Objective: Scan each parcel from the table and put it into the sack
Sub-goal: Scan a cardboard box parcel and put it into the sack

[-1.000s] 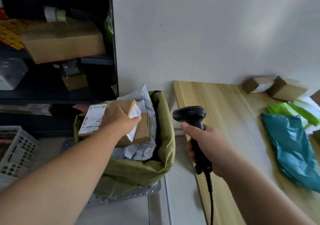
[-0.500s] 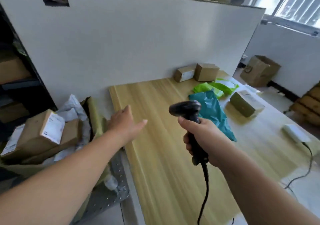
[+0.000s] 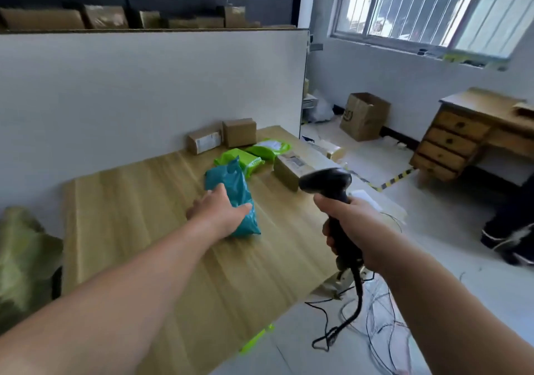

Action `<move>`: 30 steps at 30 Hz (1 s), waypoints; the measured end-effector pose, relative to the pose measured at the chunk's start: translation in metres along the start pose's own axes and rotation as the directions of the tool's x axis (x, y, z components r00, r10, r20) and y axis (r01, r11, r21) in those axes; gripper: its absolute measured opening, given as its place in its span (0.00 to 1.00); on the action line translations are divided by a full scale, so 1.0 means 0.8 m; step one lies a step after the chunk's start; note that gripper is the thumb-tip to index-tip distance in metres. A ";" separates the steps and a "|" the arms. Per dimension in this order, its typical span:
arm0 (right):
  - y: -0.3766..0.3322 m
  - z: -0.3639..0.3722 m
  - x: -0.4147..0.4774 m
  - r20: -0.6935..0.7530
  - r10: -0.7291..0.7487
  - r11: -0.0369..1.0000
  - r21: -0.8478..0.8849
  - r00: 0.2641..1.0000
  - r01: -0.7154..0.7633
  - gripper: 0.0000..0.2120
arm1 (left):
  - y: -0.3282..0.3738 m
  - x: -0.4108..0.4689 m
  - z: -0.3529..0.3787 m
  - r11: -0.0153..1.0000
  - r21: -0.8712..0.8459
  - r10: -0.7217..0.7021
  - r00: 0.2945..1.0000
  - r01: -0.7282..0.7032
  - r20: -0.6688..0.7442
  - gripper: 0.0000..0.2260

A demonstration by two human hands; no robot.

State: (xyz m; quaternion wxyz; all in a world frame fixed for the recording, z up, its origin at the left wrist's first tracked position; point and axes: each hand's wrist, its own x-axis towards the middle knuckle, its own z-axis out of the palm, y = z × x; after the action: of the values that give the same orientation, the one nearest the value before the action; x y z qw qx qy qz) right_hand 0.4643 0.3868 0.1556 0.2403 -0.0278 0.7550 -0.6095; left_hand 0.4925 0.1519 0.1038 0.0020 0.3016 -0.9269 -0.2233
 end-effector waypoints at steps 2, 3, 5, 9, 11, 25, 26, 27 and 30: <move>0.007 -0.023 0.013 -0.002 0.005 1.000 0.022 1.000 -0.005 0.14 | 0.022 0.011 0.013 1.000 0.020 -0.015 1.000 0.014 0.001 0.38; 0.010 -0.033 0.020 -0.005 0.015 0.999 0.037 1.000 -0.015 0.14 | 0.030 0.019 0.020 0.999 0.025 -0.029 1.000 0.029 0.006 0.38; 0.015 -0.047 0.037 -0.009 0.042 0.998 0.056 0.999 -0.041 0.15 | 0.044 0.036 0.033 0.998 0.028 -0.055 0.998 0.055 0.021 0.38; 0.019 -0.073 0.088 -0.018 0.070 0.996 0.062 0.997 -0.069 0.16 | 0.076 0.085 0.063 0.998 0.000 -0.062 0.997 0.062 0.048 0.38; 0.019 -0.085 0.125 -0.043 0.082 0.995 0.060 0.996 -0.080 0.16 | 0.100 0.121 0.080 0.997 -0.045 -0.053 0.996 0.057 0.076 0.39; 0.023 -0.145 0.491 -0.124 0.130 0.991 0.032 0.984 -0.127 0.08 | 0.255 0.419 0.236 0.722 -0.594 -0.216 0.931 0.355 0.294 0.39; 0.032 -0.144 0.514 -0.123 0.137 0.990 0.037 0.983 -0.134 0.08 | 0.258 0.431 0.247 0.693 -0.614 -0.226 0.923 0.378 0.312 0.41; 0.043 -0.141 0.535 -0.120 0.156 0.987 0.041 0.980 -0.152 0.07 | 0.261 0.439 0.258 0.666 -0.631 -0.233 0.914 0.398 0.331 0.44; 0.072 -0.132 0.581 -0.087 0.239 0.970 0.069 0.967 -0.233 0.08 | 0.265 0.454 0.288 0.617 -0.664 -0.242 0.904 0.423 0.352 0.50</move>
State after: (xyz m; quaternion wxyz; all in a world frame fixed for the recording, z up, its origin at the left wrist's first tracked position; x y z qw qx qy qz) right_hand 0.0265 0.3412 -0.0360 0.2759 0.0982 0.7454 -0.5989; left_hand 0.0452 0.1963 -0.0633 -0.0265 0.4155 -0.6821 -0.6012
